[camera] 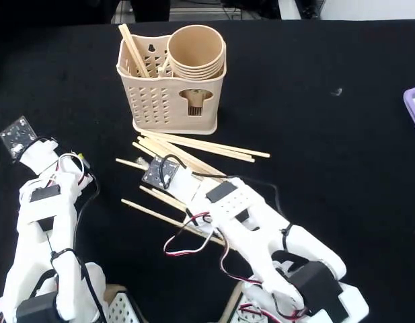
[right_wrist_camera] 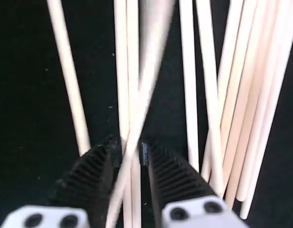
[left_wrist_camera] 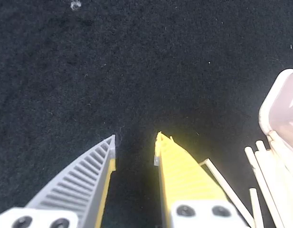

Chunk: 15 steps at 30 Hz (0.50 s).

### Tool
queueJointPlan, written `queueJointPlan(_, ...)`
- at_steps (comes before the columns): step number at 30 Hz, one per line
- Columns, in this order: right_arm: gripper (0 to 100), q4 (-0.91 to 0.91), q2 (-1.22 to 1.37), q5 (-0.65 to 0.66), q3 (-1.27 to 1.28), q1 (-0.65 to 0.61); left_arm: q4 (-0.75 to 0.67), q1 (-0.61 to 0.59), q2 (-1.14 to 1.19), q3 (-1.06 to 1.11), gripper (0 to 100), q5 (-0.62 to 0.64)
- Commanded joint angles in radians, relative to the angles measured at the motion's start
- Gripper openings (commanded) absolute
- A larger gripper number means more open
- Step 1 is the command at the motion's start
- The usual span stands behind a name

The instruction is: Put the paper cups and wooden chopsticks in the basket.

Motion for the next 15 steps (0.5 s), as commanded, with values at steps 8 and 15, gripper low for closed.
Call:
queueJointPlan(8,1.1,0.075,-0.038,0.002,-0.001,-0.014,-0.017,-0.002,-0.018,-0.008,14,0.006)
queueJointPlan(15,1.1,0.172,-0.174,0.003,-0.022,0.017,-0.017,-0.004,-0.018,-0.008,14,0.006)
